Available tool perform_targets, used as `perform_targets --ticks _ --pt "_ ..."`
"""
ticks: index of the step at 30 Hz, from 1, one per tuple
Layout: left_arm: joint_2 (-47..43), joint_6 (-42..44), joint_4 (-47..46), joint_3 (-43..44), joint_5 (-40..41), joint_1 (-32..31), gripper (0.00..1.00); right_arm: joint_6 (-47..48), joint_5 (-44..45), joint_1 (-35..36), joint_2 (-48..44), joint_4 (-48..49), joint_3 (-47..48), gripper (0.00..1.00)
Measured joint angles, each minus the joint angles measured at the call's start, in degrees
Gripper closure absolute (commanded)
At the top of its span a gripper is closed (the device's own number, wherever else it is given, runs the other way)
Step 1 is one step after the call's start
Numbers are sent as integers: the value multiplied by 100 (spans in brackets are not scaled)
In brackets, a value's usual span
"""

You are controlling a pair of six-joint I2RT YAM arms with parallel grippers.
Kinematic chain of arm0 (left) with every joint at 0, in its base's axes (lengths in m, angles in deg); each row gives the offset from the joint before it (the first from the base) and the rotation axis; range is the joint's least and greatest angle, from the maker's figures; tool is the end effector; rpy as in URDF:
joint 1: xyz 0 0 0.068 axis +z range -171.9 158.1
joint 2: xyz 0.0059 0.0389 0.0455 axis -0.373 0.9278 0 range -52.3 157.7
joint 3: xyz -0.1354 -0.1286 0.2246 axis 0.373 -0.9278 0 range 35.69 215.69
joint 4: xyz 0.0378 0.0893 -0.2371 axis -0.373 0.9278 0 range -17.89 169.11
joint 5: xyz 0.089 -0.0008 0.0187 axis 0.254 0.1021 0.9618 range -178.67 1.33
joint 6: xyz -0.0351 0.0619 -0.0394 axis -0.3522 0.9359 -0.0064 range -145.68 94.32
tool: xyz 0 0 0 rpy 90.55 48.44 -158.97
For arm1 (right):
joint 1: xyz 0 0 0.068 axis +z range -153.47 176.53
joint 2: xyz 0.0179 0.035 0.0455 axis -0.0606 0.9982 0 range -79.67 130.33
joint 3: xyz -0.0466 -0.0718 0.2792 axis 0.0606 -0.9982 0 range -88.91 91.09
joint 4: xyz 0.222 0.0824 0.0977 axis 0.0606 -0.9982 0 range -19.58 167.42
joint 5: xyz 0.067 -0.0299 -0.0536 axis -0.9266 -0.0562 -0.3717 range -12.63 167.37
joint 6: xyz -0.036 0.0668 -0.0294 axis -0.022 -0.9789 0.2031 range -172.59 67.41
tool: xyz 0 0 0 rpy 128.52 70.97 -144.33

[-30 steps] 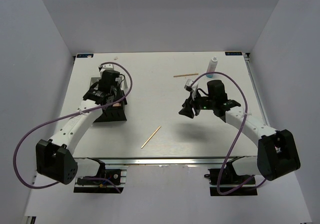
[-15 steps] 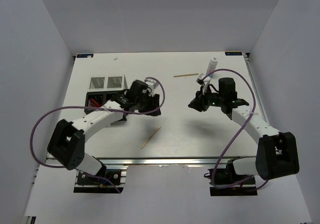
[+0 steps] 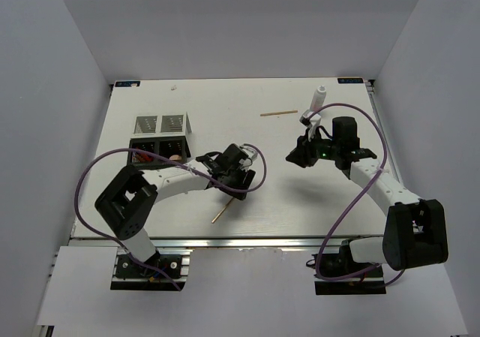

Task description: Organize the makeup

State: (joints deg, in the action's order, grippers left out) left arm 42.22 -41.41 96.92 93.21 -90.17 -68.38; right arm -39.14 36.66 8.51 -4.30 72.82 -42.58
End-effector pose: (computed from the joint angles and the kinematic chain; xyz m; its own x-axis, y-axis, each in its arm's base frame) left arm 0.2313 -0.2464 0.1730 -0.7831 0.4310 -0.4483 0.5413 0.8273 -0.1503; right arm 0.2769 0.1057 0.2538 -0.3669 -0.2581 -0.8937 -0.7956 0.5849 0.1578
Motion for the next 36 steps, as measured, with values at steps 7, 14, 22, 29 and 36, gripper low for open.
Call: perform_targets --ticks 7,14,22,29,36 --pt "560 -22 48 153 933 -398 40 -48 -9 -63 7 0 0 62" --pt "667 -136 -42 225 1287 -466 82 -101 -20 -87 11 0 0 62" --pt "673 -184 -251 186 1290 -461 100 -105 -22 -166 11 0 0 62" --pt "273 -313 -28 590 1169 424 100 -107 -42 -186 11 0 0 62" --pt "-1486 -376 -1110 1014 1019 2485 100 -146 -74 -186 11 4 0 62"
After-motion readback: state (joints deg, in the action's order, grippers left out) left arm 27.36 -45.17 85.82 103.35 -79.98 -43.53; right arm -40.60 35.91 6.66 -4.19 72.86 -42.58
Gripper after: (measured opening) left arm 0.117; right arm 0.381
